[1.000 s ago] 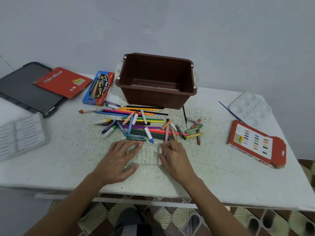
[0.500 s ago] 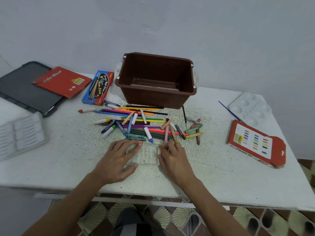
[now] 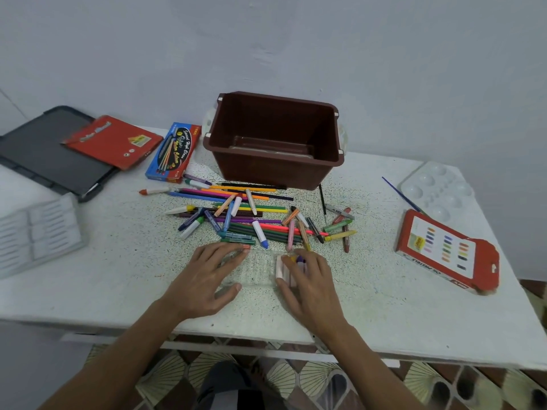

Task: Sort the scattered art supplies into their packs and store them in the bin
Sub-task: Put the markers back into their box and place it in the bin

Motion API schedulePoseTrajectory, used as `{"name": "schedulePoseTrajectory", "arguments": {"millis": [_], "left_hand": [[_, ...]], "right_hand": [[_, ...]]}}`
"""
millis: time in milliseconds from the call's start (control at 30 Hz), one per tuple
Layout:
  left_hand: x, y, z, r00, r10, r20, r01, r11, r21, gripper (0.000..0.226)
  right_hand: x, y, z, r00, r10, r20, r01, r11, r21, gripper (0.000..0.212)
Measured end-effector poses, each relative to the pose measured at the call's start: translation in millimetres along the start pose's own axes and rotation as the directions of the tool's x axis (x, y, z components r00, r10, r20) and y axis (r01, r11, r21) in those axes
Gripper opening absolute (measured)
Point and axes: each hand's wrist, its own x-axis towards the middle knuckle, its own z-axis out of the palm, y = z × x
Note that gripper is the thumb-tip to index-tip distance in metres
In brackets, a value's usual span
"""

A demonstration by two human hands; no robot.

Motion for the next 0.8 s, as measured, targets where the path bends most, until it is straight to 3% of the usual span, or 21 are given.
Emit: {"name": "schedulePoseTrajectory", "arguments": {"millis": [267,433,567,700,800], "left_hand": [[0.1,2.3,-2.2,1.000,-0.019,-0.021,0.018,0.999,-0.031,0.061],[1.4,4.4,-3.6,0.970,-0.152,-0.191,0.141,0.987,-0.074,0.048],[23.3,5.1,-3.9,0.929,-0.133,-0.345,0.134,0.991,-0.022,0.027],[73.5,7.1,-17.0,0.985,0.014,-0.171,0.003,0.995,0.099,0.041],[101.0,2.7,-24.0,0.989,0.138,-0.046,-0.128,0.976,0.176,0.036]], "right_hand": [[-16.8,13.4,3.8,0.999,-0.001,0.050,0.001,1.000,-0.005,0.048],[-17.4,14.0,4.9,0.999,0.003,0.049,-0.003,1.000,-0.008,0.047],[-17.1,12.9,5.0,0.999,0.013,0.045,-0.013,1.000,-0.013,0.048],[-17.8,12.7,4.5,0.998,0.029,0.058,-0.028,0.999,-0.022,0.049],[-17.8,12.4,5.1,0.997,0.037,0.068,-0.035,0.999,-0.022,0.050]]}}
